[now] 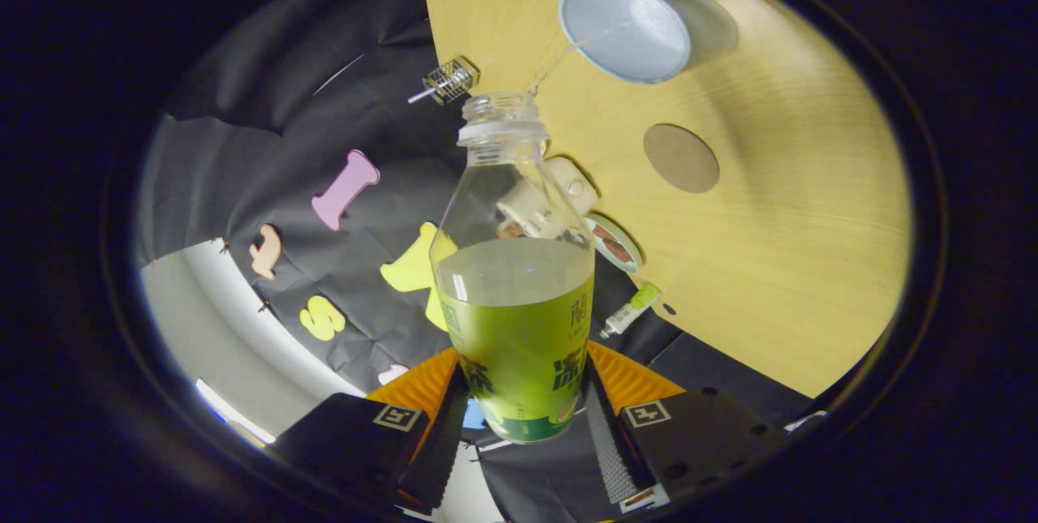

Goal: Take the bottle from table, then pour the juice into the cup, finally place the bottle on the coaster

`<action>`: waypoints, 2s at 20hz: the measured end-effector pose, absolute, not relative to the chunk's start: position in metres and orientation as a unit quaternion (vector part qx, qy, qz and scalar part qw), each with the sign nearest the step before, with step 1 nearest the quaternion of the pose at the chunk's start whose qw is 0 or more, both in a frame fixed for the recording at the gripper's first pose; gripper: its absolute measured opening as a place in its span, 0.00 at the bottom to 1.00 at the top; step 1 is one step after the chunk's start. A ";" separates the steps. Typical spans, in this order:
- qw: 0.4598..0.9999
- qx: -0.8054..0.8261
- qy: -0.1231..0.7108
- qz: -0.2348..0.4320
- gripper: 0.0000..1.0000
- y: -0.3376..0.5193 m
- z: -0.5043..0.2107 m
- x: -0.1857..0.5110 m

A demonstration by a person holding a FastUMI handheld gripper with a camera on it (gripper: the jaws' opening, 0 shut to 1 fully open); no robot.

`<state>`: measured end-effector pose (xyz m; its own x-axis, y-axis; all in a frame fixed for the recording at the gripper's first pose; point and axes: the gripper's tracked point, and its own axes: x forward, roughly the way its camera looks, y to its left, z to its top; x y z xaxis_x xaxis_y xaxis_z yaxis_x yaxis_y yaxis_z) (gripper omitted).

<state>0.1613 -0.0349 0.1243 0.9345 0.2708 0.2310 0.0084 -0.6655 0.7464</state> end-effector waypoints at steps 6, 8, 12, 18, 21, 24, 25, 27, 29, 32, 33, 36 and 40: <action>0.386 0.904 0.070 0.170 0.75 -0.039 0.129 0.161; 0.385 0.905 0.069 0.169 0.75 -0.039 0.130 0.162; 0.381 0.907 0.064 0.168 0.76 -0.040 0.130 0.162; 0.390 0.904 0.060 0.163 0.75 -0.039 0.127 0.160; 0.412 0.895 0.069 0.159 0.75 -0.034 0.126 0.163; 0.458 0.871 0.072 0.161 0.75 -0.026 0.123 0.164; 0.479 0.860 0.071 0.162 0.76 -0.023 0.123 0.162; 0.527 0.832 0.071 0.156 0.75 -0.018 0.120 0.158; 0.575 0.800 0.069 0.156 0.75 -0.010 0.113 0.155; 0.648 0.747 0.060 0.137 0.76 -0.003 0.089 0.151; 0.680 0.720 0.066 0.122 0.76 0.002 0.076 0.152; 0.771 0.626 0.082 0.088 0.76 0.011 0.049 0.145; 0.857 0.504 0.077 0.069 0.76 0.011 0.029 0.145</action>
<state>0.1449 0.0110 0.0291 0.9785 0.1964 -0.0629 -0.0404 0.4814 0.8756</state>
